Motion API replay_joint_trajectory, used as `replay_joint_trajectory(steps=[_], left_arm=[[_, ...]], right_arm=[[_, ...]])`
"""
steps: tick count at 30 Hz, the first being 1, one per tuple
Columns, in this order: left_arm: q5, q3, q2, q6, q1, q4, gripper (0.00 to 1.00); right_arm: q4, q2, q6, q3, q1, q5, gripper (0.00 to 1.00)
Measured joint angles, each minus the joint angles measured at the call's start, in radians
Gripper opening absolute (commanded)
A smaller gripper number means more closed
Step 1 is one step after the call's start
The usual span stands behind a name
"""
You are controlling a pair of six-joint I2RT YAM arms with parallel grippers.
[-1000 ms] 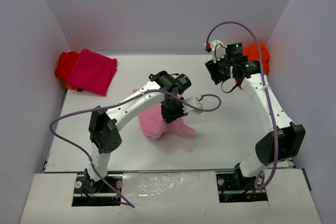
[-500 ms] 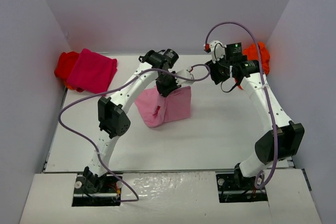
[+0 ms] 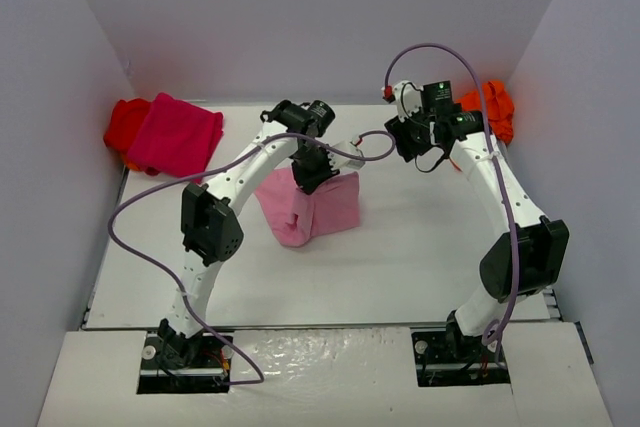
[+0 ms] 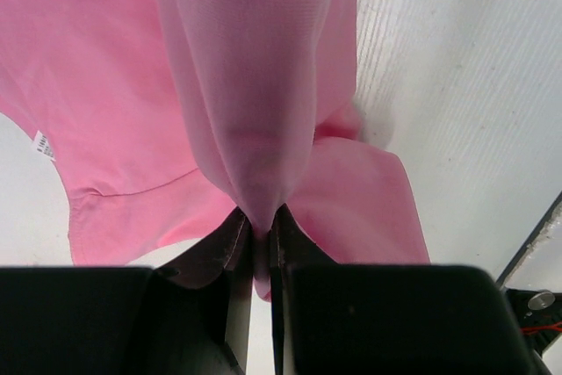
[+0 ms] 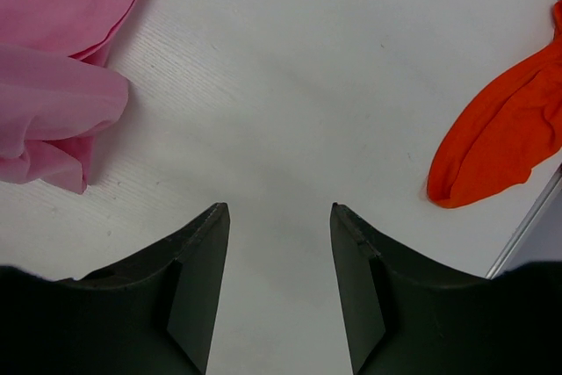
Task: Fold and stack the t-shirts
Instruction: Fold the long partially folded tshirt into a neat square
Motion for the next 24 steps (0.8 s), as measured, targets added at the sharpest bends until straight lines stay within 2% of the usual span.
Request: replay_joint_trajectory(steps=[17,24], left_arm=[[0.032,-0.161,-0.255,-0.055,-0.021,-0.009,0.0],[0.044,-0.201,-0.271,-0.088,-0.029,-0.013,0.0]], right_arm=[[0.01,0.001,0.0,-0.004,0.028,-0.001,0.47],[0.016,0.001,-0.001,-0.036,0.033,-0.002,0.47]])
